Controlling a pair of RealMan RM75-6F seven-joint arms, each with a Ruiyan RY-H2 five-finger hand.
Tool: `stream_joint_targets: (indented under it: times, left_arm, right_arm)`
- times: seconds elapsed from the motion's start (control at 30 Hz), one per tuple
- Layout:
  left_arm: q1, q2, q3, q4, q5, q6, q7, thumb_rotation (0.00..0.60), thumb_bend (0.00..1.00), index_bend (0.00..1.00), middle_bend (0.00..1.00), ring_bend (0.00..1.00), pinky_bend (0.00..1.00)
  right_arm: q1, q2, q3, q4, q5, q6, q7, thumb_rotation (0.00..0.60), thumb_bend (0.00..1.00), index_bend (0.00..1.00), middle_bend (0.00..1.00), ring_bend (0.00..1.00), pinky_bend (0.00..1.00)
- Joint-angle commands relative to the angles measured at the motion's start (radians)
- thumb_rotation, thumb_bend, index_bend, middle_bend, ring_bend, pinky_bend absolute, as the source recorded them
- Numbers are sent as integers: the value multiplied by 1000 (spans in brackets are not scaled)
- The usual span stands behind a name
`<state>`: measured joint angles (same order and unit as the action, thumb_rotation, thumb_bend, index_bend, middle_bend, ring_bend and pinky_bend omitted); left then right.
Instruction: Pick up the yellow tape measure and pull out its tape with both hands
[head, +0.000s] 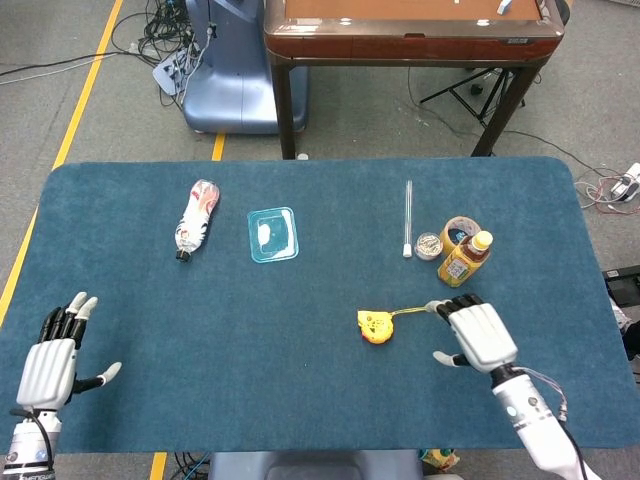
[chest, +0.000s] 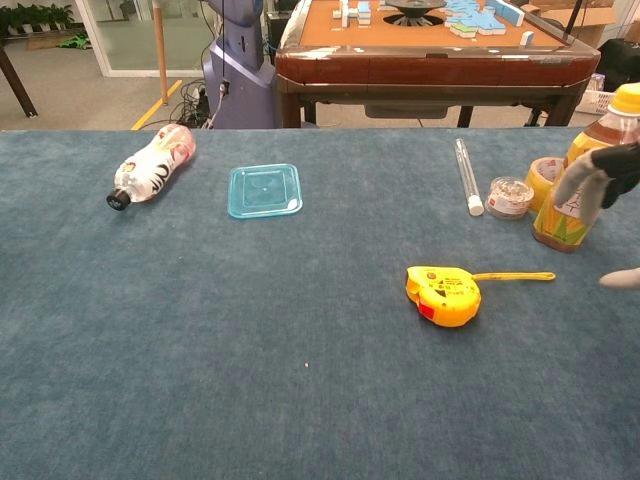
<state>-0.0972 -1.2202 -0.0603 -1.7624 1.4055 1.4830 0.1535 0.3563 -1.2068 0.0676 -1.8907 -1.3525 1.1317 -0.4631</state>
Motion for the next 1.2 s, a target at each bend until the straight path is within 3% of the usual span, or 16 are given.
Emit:
stream_joint_targets:
  times: [0.03, 0.3, 0.67, 1.2]
  left_arm:
    - [5, 4, 1, 4, -1, 4, -4, 600, 145, 0, 0, 0, 0]
    - [14, 9, 2, 12, -2, 11, -20, 600, 144, 0, 0, 0, 0]
    - [23, 13, 1, 16, -8, 13, -29, 600, 144, 0, 0, 0, 0]
    - [42, 30, -2, 7, -17, 29, -37, 600, 145, 0, 0, 0, 0]
  right_arm:
    - [78, -90, 35, 44, 87, -80, -86, 600, 90, 326, 383, 319, 266]
    - [158, -234, 44, 166, 148, -123, -173, 600, 78, 215, 245, 217, 266]
    - [245, -315, 56, 297, 280, -207, -204, 600, 52, 189, 222, 207, 266]
    - [405, -467, 126, 586, 397, -275, -220, 600, 52, 189, 222, 207, 266]
